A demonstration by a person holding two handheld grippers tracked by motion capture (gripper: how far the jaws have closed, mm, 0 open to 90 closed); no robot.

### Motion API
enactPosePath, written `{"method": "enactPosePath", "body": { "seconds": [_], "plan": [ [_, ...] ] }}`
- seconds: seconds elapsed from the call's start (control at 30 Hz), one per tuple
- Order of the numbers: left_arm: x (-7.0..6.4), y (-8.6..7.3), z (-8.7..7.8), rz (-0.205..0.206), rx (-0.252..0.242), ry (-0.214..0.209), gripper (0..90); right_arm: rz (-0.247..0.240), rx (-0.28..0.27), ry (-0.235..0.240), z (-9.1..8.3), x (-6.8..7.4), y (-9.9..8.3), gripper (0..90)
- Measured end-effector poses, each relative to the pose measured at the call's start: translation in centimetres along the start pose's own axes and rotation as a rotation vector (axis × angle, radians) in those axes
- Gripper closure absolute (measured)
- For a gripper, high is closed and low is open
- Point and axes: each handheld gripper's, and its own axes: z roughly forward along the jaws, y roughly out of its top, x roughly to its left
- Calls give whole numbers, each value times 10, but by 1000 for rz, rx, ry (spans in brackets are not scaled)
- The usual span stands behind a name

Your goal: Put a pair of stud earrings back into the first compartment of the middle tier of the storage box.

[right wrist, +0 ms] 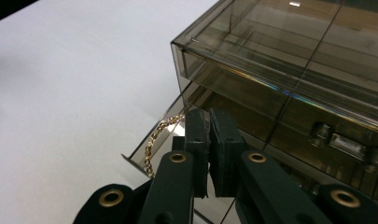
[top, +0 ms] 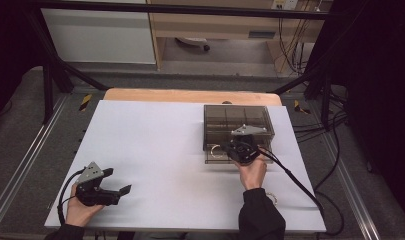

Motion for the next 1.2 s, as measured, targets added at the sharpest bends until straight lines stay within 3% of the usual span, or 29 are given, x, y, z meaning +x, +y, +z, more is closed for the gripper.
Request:
{"method": "enactPosePath", "body": {
  "seconds": [0.3,0.77,1.0,1.2],
  "plan": [
    [0,0,0,0,0,1,43,10,35,-23,20,-2,-5,867],
    [0,0,0,1,0,1,43,16,84,-28,32,-4,-12,854],
    [0,0,0,2,3,1,43,13,46,-11,21,-10,-14,749],
    [0,0,0,2,4,1,43,13,-25,27,-5,-13,-14,551]
  ]
}}
